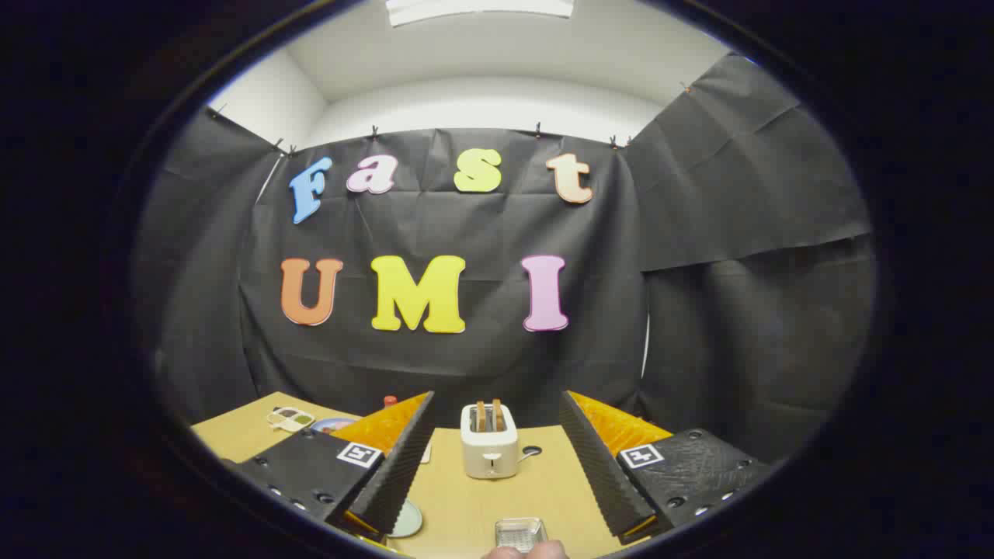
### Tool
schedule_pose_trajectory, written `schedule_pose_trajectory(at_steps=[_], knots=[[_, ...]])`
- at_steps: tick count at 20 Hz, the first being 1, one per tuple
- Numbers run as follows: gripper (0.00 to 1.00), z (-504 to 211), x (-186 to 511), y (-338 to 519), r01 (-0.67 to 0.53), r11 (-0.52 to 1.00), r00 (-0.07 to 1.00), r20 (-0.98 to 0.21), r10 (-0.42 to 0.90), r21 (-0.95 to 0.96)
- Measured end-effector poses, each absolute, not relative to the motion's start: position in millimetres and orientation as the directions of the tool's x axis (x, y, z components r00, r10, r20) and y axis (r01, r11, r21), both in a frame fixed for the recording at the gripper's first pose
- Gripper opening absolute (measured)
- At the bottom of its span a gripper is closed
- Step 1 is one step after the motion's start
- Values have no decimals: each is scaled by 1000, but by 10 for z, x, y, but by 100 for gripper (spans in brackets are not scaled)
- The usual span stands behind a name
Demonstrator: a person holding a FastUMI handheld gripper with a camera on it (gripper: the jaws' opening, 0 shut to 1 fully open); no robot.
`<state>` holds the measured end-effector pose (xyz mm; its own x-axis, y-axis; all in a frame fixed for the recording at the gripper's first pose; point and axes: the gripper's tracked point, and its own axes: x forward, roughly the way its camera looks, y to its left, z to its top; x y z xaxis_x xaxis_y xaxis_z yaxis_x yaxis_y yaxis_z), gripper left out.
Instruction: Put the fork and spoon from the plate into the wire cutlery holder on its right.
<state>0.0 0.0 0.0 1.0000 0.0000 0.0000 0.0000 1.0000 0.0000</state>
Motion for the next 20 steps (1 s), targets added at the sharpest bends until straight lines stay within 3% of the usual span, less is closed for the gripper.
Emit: schedule_pose_trajectory(at_steps=[14, 20], knots=[[95, 15, 46, 75, -23, 999, 1000, -6, 24, 31], [95, -171, 44, 338, -73, 997, 995, -69, 73, -7]])
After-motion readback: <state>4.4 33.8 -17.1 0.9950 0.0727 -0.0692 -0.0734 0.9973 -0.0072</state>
